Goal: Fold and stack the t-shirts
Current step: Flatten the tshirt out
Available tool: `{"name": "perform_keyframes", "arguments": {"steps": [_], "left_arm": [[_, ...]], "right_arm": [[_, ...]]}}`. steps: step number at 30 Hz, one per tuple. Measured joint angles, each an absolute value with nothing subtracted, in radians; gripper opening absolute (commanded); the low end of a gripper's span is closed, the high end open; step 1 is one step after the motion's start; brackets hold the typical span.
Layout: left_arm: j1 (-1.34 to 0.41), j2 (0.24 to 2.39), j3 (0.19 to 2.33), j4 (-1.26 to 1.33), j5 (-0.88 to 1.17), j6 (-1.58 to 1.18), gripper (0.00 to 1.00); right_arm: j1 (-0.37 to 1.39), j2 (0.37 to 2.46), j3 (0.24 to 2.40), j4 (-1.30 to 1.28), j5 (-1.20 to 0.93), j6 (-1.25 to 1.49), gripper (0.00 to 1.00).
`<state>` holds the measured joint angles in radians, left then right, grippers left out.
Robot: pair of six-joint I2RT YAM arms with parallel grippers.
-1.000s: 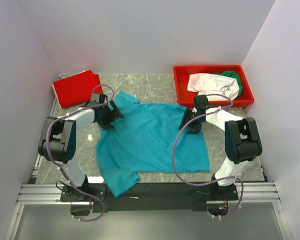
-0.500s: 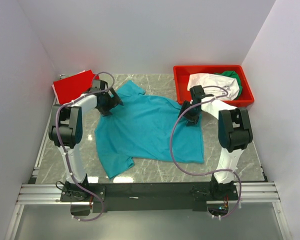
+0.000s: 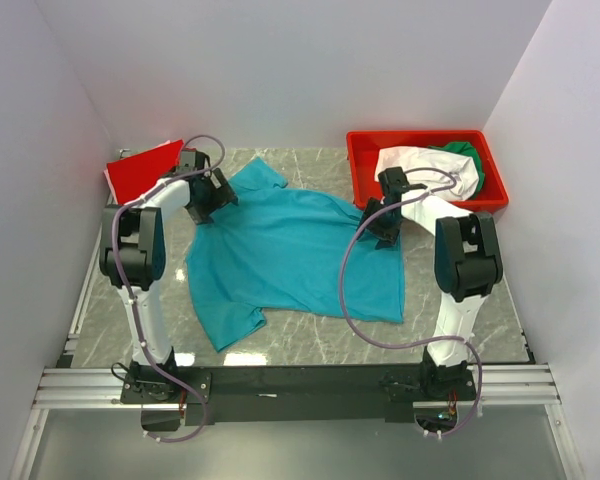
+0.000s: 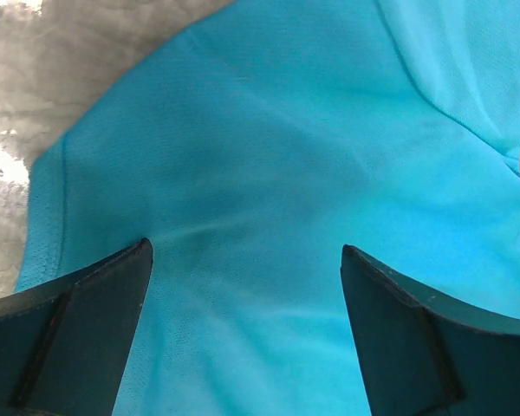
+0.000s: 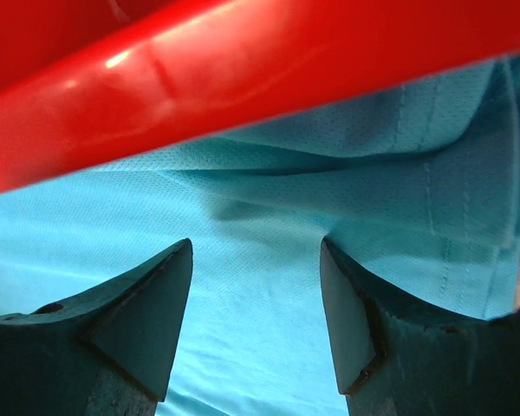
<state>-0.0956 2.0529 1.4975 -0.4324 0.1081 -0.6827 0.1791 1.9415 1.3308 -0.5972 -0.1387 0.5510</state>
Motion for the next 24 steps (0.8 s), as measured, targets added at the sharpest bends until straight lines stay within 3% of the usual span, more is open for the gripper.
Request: {"name": "perform_keyframes", "arguments": {"steps": [9, 24], "left_arm": [[-0.146, 1.887, 1.475, -0.453, 0.084, -0.658, 0.96], [-0.445, 1.289, 0.846, -0.619, -0.192, -0.873, 0.94]], "right_arm": [[0.179, 1.767, 1.331, -0.619, -0.12, 0.525, 0.68], [0.179, 1.502, 1.092, -0.62, -0.137, 0.5, 0.67]]}}
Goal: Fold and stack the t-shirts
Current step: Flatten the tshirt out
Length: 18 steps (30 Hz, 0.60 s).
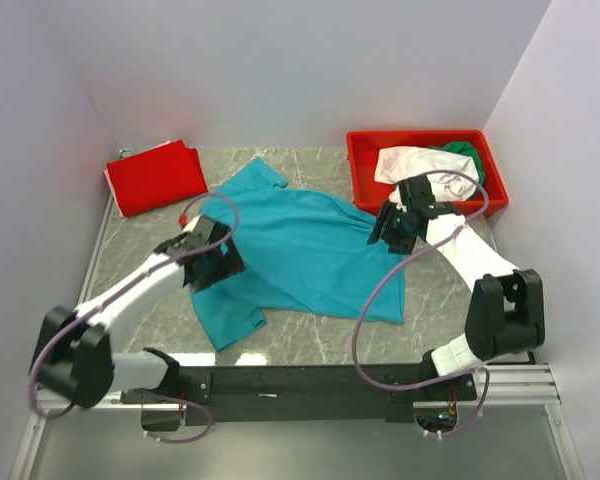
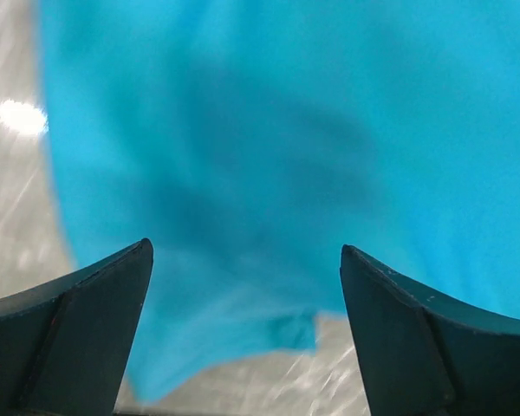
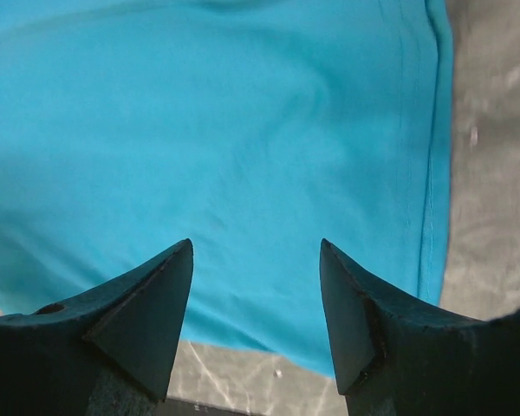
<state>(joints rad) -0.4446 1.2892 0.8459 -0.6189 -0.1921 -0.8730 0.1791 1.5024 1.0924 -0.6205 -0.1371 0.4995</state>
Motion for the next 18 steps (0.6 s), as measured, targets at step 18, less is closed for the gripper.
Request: {"name": "perform_keyframes", "arguments": {"steps": [18], "left_arm": [[-0.708, 0.871, 0.608, -0.964, -0.295, -1.283, 0.65]], "right_arm": [[0.179, 1.304, 0.876, -0.596, -0.211, 0.492, 0.65]]}}
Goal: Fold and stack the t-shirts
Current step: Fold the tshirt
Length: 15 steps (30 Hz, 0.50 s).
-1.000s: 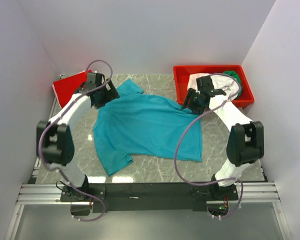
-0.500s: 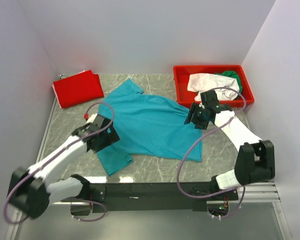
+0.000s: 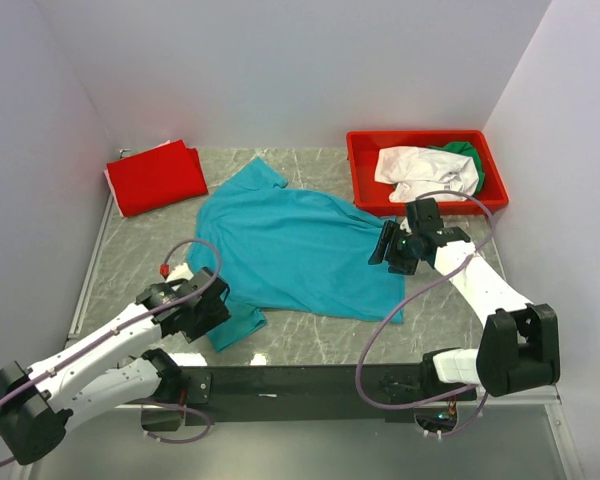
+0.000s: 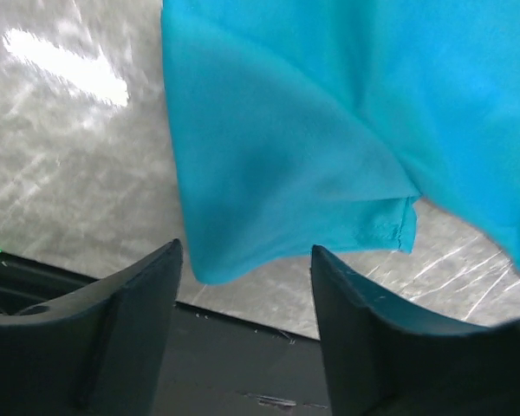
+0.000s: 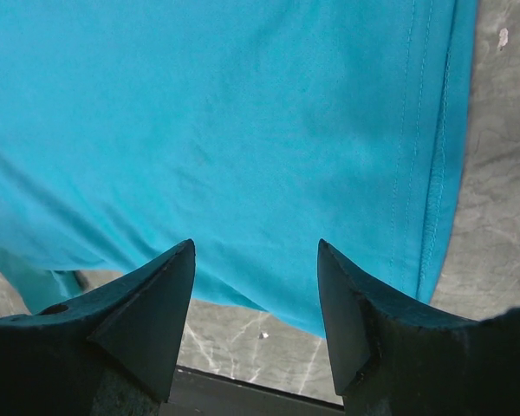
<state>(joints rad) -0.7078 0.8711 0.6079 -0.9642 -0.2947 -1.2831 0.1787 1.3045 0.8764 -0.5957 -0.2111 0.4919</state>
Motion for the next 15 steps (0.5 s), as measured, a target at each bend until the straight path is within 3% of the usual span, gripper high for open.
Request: {"name": "perform_keyframes", "arguments": {"steps": [3, 15], "left_arm": [[-0.758, 0.891, 0.607, -0.978, -0.297, -1.328, 0.59], [-0.944, 1.008, 0.573, -1.011, -0.297, -1.531, 0.5]], "right_arm": [[0.179, 1.288, 0.875, -0.6, -0.212, 0.479, 0.65], [0.179, 1.277, 0.877, -0.599, -0.244, 0.455, 0.64]]}}
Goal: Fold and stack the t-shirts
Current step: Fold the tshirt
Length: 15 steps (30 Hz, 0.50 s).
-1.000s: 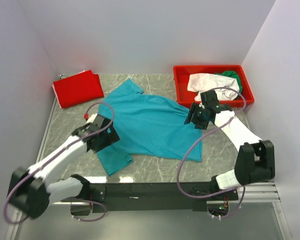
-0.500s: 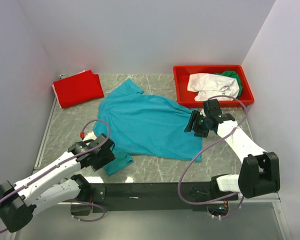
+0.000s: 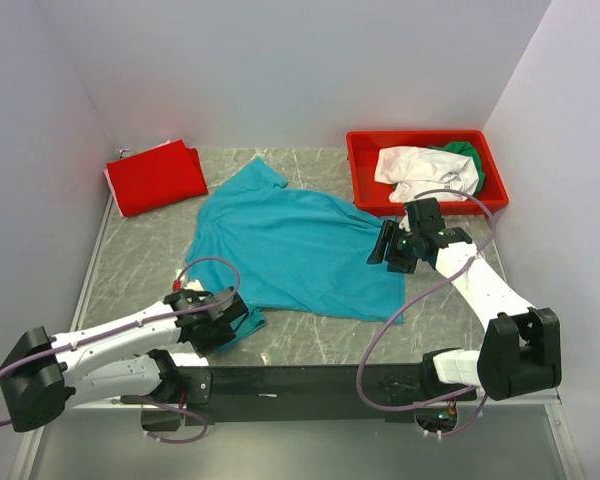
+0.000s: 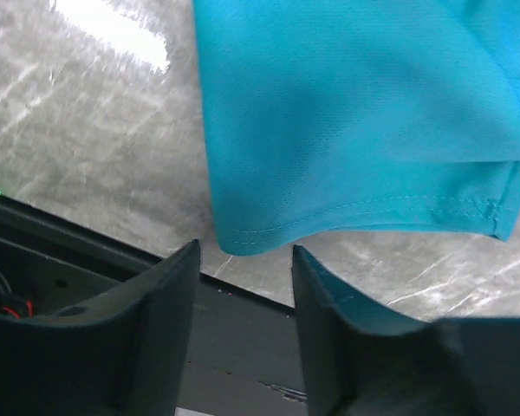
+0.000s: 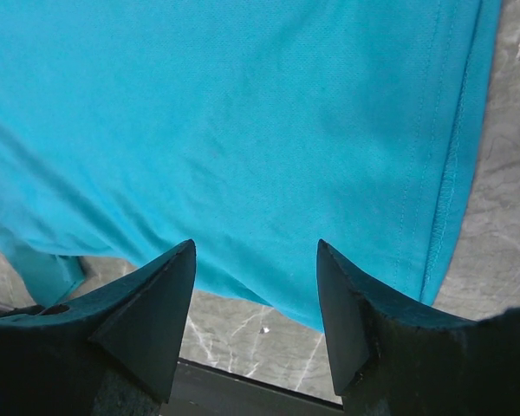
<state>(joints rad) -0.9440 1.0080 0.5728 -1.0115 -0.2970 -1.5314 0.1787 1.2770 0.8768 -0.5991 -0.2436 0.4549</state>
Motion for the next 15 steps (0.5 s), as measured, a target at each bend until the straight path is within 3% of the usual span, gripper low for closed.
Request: {"name": "perform_keyframes", "arguments": {"steps": [15], "left_arm": [[-0.98, 0.989, 0.516, -1.01, -0.312, -1.742, 0.4]], "right_arm": [[0.179, 1.279, 0.877, -0.595, -0.263, 0.451, 0.64]]}}
